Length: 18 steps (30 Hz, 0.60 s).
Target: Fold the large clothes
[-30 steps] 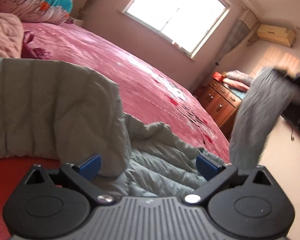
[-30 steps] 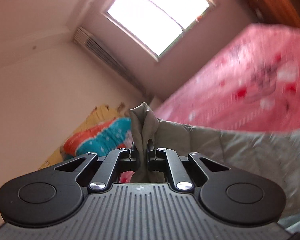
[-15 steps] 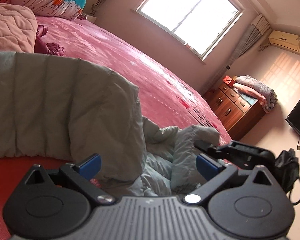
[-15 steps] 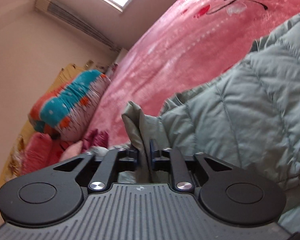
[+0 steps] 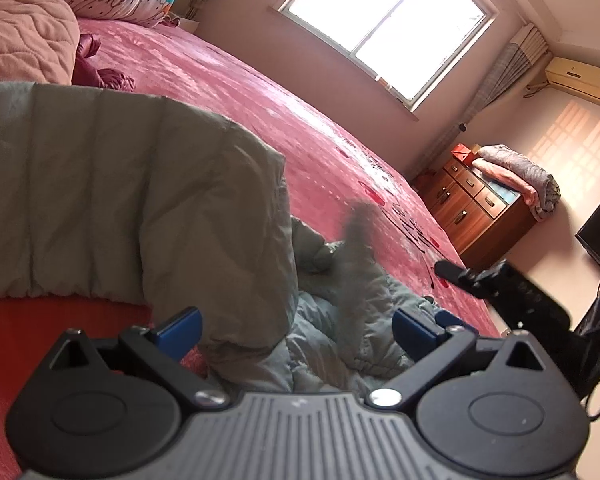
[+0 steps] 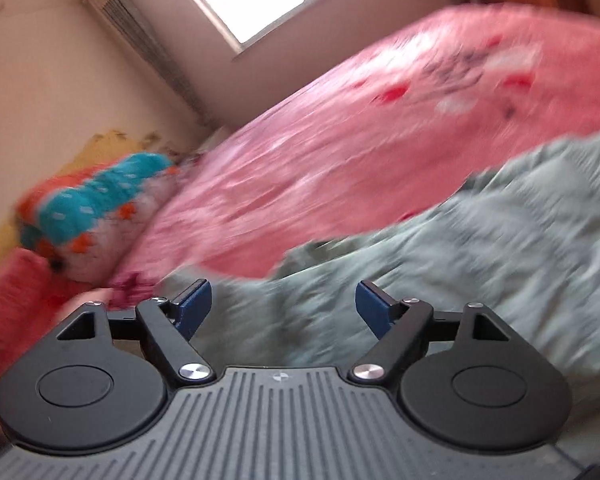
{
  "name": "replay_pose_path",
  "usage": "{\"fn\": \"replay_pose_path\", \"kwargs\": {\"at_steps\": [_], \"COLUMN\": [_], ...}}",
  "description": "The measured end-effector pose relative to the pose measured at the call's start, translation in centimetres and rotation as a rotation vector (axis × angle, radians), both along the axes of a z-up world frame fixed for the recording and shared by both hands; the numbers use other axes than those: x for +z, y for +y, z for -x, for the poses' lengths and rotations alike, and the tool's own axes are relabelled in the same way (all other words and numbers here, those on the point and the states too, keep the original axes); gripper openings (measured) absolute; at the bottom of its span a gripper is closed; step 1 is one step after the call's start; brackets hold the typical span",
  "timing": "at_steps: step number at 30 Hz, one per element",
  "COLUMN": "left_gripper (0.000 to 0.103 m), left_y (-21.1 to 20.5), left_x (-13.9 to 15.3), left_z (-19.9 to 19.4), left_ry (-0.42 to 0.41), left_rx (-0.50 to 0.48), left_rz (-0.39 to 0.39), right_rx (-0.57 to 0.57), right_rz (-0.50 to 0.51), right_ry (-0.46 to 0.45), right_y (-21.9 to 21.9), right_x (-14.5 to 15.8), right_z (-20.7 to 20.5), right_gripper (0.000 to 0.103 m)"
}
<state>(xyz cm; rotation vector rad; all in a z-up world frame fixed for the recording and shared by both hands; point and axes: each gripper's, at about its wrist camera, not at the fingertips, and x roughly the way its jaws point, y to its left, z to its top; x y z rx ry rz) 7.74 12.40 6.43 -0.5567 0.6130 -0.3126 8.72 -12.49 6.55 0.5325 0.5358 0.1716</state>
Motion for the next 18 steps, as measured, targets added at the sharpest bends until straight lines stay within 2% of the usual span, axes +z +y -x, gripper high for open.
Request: {"fn": "replay_pose_path", "kwargs": {"at_steps": [3,5,10,14,18], "left_gripper": [0.101,0.101,0.101,0.101,0.101], "left_y": [0.0,0.0,0.3,0.1,-0.2], "left_x": [-0.1,-0.2,-0.6,-0.8,-1.0], "left_z": [-0.1,-0.1,-0.5,-0.5,-0.6], "left_ry": [0.005,0.016,0.047,0.048,0.048], "left_rx": [-0.001,-0.003,-0.012,-0.018,-0.028], "left_rz": [-0.005,-0.002,0.018,0.007,-0.011], "right_rx": [-0.041,-0.05,-0.123,-0.185,-0.145], "right_rz": [0.191,0.268,0.347,0.411,0.363], "right_ry": [0.045,0.073,0.139,0.163,0.157], "right_y": [0.7,0.8,-1.2,-2.9,-4.2], "right_x": [-0.9,-2.1,-4.4,-5.0,-4.8], "right_z": [-0.6,-0.8,-0.3,-0.1,0.7], "right_gripper": [0.099,0.099,0.1,0.1,0.103]}}
